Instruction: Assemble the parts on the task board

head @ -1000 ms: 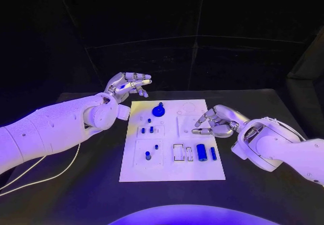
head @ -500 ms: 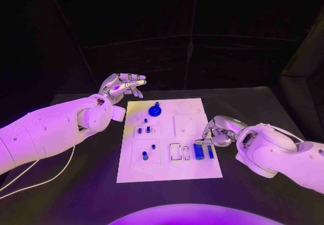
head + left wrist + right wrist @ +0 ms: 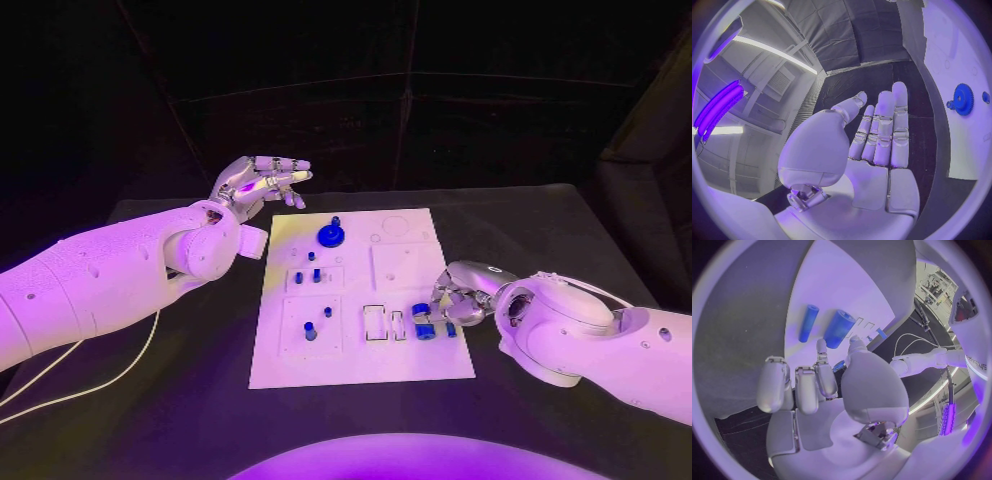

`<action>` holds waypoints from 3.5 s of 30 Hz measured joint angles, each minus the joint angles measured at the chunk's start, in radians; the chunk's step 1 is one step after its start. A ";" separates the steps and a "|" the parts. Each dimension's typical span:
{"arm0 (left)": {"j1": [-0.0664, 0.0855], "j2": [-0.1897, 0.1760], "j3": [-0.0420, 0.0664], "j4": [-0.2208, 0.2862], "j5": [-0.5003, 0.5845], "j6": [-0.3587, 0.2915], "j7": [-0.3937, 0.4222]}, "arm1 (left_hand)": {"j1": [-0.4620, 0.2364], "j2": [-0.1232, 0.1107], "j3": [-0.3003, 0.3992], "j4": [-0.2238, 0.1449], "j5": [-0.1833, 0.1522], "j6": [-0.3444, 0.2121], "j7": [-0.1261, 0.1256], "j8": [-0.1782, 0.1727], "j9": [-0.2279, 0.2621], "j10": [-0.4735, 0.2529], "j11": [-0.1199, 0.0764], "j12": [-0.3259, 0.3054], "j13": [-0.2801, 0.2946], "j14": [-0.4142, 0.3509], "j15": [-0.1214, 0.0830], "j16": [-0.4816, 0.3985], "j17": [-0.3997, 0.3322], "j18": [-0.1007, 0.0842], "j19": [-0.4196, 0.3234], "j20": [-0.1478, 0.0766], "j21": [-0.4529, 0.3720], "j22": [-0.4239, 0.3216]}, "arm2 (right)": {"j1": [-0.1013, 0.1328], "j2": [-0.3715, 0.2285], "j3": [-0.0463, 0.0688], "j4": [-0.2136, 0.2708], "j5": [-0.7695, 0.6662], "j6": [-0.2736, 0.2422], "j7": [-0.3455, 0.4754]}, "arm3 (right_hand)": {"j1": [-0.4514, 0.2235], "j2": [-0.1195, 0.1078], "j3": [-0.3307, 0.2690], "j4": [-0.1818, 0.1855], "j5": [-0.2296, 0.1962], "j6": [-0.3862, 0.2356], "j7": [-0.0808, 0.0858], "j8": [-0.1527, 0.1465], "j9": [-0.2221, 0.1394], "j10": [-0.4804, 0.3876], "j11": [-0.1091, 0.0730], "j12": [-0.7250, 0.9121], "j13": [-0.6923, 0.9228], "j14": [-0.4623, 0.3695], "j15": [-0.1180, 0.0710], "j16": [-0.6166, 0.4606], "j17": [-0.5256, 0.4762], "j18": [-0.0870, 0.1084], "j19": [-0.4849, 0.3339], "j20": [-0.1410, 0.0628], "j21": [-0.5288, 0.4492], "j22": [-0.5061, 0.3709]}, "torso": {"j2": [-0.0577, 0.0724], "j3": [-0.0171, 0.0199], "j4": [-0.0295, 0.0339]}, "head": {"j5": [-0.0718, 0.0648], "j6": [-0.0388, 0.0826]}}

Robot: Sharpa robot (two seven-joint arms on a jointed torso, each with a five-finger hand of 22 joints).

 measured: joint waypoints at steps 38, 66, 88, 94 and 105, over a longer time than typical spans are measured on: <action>0.000 -0.005 0.000 0.003 0.000 0.004 -0.002 | 0.000 0.000 0.000 0.000 0.000 0.000 0.000 0.000 0.000 0.000 0.000 0.000 0.000 0.000 0.000 0.000 0.000 0.000 0.000 0.000 0.000 0.000 | -0.031 0.002 0.001 0.069 -0.002 -0.172 -0.011 | 0.140 0.079 -0.002 -0.034 0.227 -0.058 0.000 0.089 0.070 0.000 -0.007 0.000 0.014 0.000 0.000 0.004 0.000 0.000 0.003 -0.003 0.004 0.012 | -0.001 -0.0006 0.0002 | 0.000 0.002; 0.000 -0.002 0.000 0.004 0.000 0.006 -0.004 | 0.000 0.000 0.000 0.000 0.000 0.000 0.000 0.007 0.000 0.000 0.000 0.006 0.000 0.000 0.000 0.000 -0.004 0.000 0.000 0.000 0.000 -0.002 | -0.031 0.132 0.001 0.021 0.101 -0.106 -0.043 | 0.071 0.134 -0.050 -0.002 0.209 -0.013 -0.003 0.130 0.093 -0.004 -0.046 -0.058 -0.026 0.000 -0.029 0.008 -0.001 0.000 0.010 -0.018 0.008 0.014 | 0.000 -0.0007 0.0005 | 0.013 -0.002; 0.000 -0.001 0.000 0.004 0.000 0.008 -0.006 | 0.000 0.000 0.000 0.000 0.000 0.000 0.000 0.007 0.000 0.000 0.000 0.006 0.000 0.000 0.000 0.000 -0.004 0.000 0.000 0.000 0.000 -0.002 | -0.031 0.171 0.001 -0.016 0.087 -0.124 -0.082 | -0.117 -0.030 -0.041 0.004 -0.183 -0.013 -0.027 0.111 0.113 -0.036 -0.028 -0.148 -0.089 0.001 -0.029 0.004 -0.001 0.000 0.003 -0.018 -0.011 -0.020 | 0.000 -0.0004 0.0002 | 0.015 0.001; 0.000 -0.001 0.000 0.003 0.000 0.008 -0.006 | 0.000 0.000 0.000 0.000 0.000 0.000 0.000 0.007 0.000 0.000 0.000 0.006 0.000 0.000 0.000 0.000 -0.004 0.000 0.000 0.000 0.000 -0.002 | -0.031 0.169 0.001 -0.012 0.085 -0.129 -0.073 | -0.097 -0.020 -0.006 0.000 -0.155 -0.013 -0.027 0.110 0.112 -0.036 -0.028 -0.150 -0.094 0.000 -0.028 0.004 -0.001 0.000 0.003 -0.018 -0.011 -0.020 | 0.000 -0.0001 -0.0001 | 0.015 0.000; 0.000 0.000 -0.001 0.002 0.000 0.008 -0.007 | 0.000 0.000 0.000 0.000 0.000 0.000 0.000 0.007 0.000 0.000 0.000 0.006 0.000 0.000 0.000 0.000 -0.004 0.000 0.000 0.000 0.000 -0.001 | -0.031 0.152 0.002 0.009 0.077 -0.115 -0.041 | 0.143 0.042 0.040 -0.090 -0.119 0.007 -0.039 0.136 0.126 -0.025 -0.039 -0.135 -0.065 0.000 -0.028 0.004 -0.001 0.000 0.003 -0.018 -0.011 0.007 | 0.000 0.0011 -0.0017 | 0.014 0.001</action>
